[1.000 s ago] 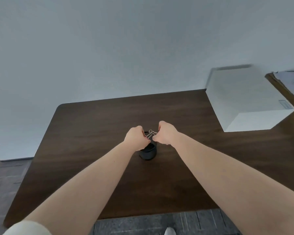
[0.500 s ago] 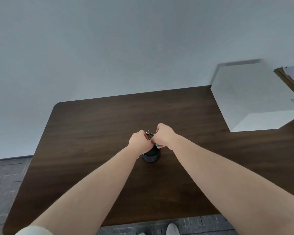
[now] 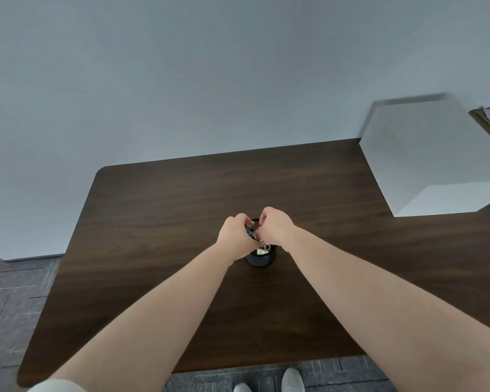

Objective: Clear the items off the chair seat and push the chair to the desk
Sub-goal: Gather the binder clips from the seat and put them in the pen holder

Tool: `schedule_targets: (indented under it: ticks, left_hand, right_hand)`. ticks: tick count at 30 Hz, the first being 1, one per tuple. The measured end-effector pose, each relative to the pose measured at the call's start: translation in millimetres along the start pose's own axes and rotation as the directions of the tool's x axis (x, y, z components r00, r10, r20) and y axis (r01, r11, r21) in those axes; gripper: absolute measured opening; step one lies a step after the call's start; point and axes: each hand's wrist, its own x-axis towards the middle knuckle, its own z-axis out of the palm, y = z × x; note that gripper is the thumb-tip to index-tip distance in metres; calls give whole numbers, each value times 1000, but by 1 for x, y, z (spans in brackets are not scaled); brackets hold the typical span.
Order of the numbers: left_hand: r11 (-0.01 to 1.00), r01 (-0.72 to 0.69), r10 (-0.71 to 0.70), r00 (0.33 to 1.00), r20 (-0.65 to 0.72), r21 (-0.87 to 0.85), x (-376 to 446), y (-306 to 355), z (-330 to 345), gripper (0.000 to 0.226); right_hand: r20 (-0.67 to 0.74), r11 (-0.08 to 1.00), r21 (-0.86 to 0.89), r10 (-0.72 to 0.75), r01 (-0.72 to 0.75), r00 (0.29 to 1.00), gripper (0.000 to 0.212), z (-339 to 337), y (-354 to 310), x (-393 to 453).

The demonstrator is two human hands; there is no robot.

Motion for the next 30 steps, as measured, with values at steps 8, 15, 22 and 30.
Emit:
schedule_targets:
  ticks: [8, 15, 22, 30]
  left_hand:
    - [999, -17, 15, 998, 62, 28, -2, 0, -6, 61]
    - [989, -50, 40, 997, 72, 137, -6, 12, -21, 67]
    - [938, -214, 169, 969, 181, 273, -12, 36, -25, 72]
    - [773, -516, 394, 847, 358, 370, -41, 82, 20, 74]
  right_hand:
    - [36, 995, -58, -77, 79, 996, 52, -1, 1, -3]
    - [-26, 989, -72, -128, 125, 991, 52, -16, 6, -13]
    - [-205, 998, -53, -53, 43, 977, 58, -30, 37, -48]
    - [-343, 967, -36, 227, -254, 911, 62, -20, 115, -138]
